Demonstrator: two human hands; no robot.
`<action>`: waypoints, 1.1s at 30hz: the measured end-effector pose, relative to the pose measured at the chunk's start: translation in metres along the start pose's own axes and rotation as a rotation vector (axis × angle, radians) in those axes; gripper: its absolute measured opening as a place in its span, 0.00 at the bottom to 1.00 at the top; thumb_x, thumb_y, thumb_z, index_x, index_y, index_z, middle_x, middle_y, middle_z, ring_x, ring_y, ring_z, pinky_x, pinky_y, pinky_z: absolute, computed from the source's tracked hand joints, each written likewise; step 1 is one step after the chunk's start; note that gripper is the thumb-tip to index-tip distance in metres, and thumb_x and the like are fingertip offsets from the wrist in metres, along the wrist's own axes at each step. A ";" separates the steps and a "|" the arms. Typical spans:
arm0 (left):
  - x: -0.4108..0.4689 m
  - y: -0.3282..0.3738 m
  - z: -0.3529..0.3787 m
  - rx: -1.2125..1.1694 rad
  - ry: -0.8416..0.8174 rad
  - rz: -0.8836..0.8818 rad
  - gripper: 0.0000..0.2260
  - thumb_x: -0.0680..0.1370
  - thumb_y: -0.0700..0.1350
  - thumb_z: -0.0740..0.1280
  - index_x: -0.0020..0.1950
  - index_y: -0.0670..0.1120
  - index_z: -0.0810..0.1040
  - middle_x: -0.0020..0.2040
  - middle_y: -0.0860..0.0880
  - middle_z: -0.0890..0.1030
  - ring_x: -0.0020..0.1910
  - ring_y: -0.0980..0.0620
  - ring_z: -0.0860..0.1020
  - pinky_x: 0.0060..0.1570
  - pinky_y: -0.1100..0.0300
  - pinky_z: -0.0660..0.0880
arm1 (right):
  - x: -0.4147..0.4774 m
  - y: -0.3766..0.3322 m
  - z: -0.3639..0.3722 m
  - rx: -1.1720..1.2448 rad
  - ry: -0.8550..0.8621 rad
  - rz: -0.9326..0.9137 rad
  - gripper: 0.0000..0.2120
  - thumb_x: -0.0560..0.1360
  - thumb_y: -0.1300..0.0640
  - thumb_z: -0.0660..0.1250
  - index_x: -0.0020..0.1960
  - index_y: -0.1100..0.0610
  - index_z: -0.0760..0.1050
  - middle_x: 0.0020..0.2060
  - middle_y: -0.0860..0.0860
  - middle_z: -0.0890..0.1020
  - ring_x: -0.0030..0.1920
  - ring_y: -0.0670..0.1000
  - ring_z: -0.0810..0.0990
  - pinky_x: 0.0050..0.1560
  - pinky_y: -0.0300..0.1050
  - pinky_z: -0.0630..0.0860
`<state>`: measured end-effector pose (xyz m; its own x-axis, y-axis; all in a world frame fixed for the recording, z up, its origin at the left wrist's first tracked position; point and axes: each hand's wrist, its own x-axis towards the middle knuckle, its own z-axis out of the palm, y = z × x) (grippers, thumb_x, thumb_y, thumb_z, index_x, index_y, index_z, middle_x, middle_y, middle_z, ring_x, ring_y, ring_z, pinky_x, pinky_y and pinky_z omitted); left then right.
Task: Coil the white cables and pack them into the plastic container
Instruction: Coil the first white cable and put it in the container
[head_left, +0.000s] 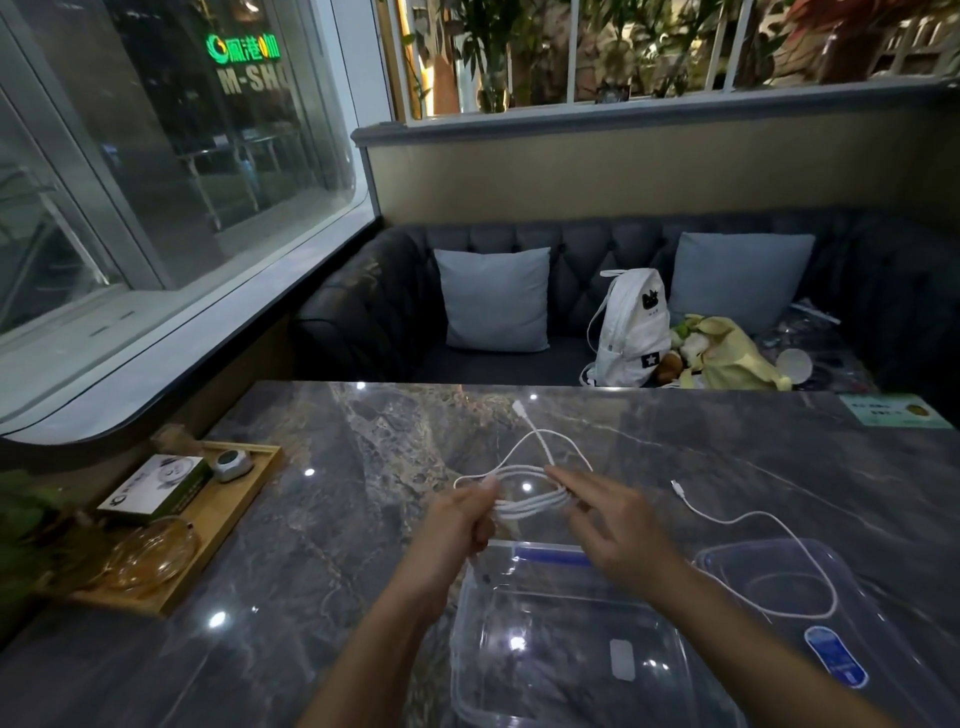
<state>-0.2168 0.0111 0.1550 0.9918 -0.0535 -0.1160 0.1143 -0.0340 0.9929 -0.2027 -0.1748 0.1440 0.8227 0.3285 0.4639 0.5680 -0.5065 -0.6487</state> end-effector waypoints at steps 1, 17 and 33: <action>0.000 -0.001 0.003 0.015 0.025 -0.013 0.10 0.78 0.43 0.60 0.42 0.40 0.75 0.21 0.56 0.66 0.24 0.58 0.63 0.25 0.68 0.62 | 0.001 -0.001 0.000 0.098 -0.014 0.049 0.17 0.74 0.64 0.60 0.63 0.59 0.72 0.54 0.53 0.80 0.54 0.49 0.78 0.55 0.38 0.73; -0.007 -0.027 0.015 0.700 0.097 0.312 0.09 0.80 0.47 0.56 0.40 0.56 0.65 0.38 0.55 0.71 0.39 0.51 0.73 0.42 0.51 0.71 | 0.012 -0.002 0.019 -0.200 -0.100 0.416 0.06 0.73 0.60 0.63 0.48 0.59 0.78 0.40 0.58 0.82 0.43 0.59 0.79 0.41 0.46 0.70; -0.003 -0.026 0.005 0.107 -0.082 -0.007 0.09 0.80 0.36 0.57 0.42 0.45 0.72 0.33 0.48 0.75 0.22 0.65 0.72 0.24 0.74 0.66 | 0.011 0.001 0.020 -0.213 -0.144 0.202 0.21 0.69 0.62 0.69 0.60 0.50 0.71 0.48 0.48 0.76 0.42 0.47 0.74 0.41 0.45 0.73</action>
<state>-0.2232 0.0076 0.1292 0.9825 -0.1342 -0.1288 0.1098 -0.1409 0.9839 -0.1929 -0.1554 0.1361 0.9216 0.3063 0.2384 0.3881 -0.7233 -0.5711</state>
